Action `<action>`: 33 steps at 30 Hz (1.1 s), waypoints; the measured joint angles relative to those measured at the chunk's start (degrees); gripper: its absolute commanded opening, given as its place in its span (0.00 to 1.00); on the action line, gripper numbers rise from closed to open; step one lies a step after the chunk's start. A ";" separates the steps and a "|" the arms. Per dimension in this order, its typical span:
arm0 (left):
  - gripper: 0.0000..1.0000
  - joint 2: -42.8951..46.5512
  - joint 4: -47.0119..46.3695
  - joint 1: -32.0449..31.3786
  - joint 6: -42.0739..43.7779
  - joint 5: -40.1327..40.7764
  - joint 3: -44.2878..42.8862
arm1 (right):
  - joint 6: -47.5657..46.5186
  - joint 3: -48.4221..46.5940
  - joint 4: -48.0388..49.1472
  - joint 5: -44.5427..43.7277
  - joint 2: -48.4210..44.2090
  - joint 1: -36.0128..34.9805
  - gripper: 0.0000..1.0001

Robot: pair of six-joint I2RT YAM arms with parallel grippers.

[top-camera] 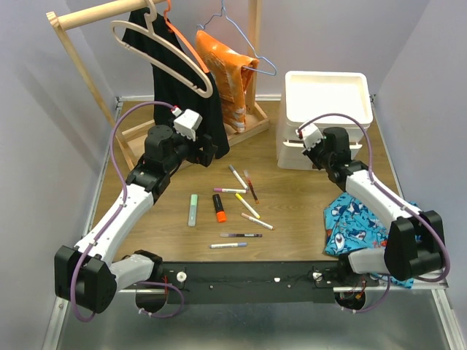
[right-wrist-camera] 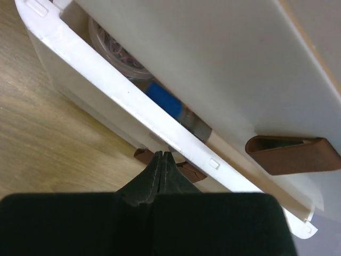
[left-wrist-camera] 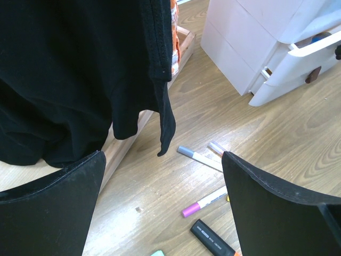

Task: Sort the stationery into containers
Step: Close the drawer in the storage box.

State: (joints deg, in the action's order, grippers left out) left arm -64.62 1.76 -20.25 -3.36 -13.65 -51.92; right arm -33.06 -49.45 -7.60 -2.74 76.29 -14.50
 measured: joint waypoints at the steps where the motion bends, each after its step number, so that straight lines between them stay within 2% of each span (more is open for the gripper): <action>1: 0.99 -0.02 0.00 0.00 0.00 0.00 0.00 | 0.00 0.00 0.66 -0.02 0.37 0.00 0.00; 13: 0.99 -0.22 -0.02 0.00 -0.20 -0.02 0.00 | 0.48 0.00 7.87 -0.61 1.57 0.00 0.01; 16: 0.99 -0.22 -0.02 0.00 -0.24 -0.02 0.00 | 1.31 0.00 8.00 -0.61 1.51 0.00 0.12; 17: 0.99 -0.22 -0.02 0.00 -0.26 -0.02 0.00 | 2.32 -0.46 6.75 -0.63 1.27 0.02 0.19; 19: 0.99 -0.22 0.02 0.00 -0.26 -0.04 0.00 | 4.22 -1.81 4.13 -0.66 0.76 0.09 0.25; 21: 0.99 -0.22 0.04 0.00 -0.33 -0.04 0.00 | 8.31 -4.76 -2.05 -0.61 -0.85 0.17 0.38; 23: 0.99 -0.22 0.02 0.00 -0.37 -0.07 0.00 | 12.46 -7.87 -7.78 -0.17 -3.15 0.26 0.43; 25: 0.99 -0.22 -0.11 0.00 -0.57 -0.15 0.04 | 15.93 -9.70 -11.91 1.55 -6.36 0.26 0.41; 28: 0.99 -0.22 -1.01 0.00 -0.94 -0.44 0.68 | 21.09 -8.48 -16.52 5.68 -12.11 0.35 0.28; 29: 0.99 -0.22 -1.25 0.00 -1.14 -0.55 0.96 | 22.18 -7.50 -17.11 6.51 -13.09 0.35 0.16; 31: 0.99 -0.22 -1.49 0.00 -1.49 -0.70 1.11 | 23.10 -4.74 -18.05 9.14 -14.19 0.37 0.01; 33: 0.99 -0.22 -1.64 0.00 -1.81 -0.81 1.14 | 22.36 0.07 -18.18 11.85 -14.29 0.37 0.01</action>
State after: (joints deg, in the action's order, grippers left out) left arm -64.84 0.12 -20.25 -5.17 -14.46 -50.78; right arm -10.70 -49.39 -25.78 9.10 62.00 -14.13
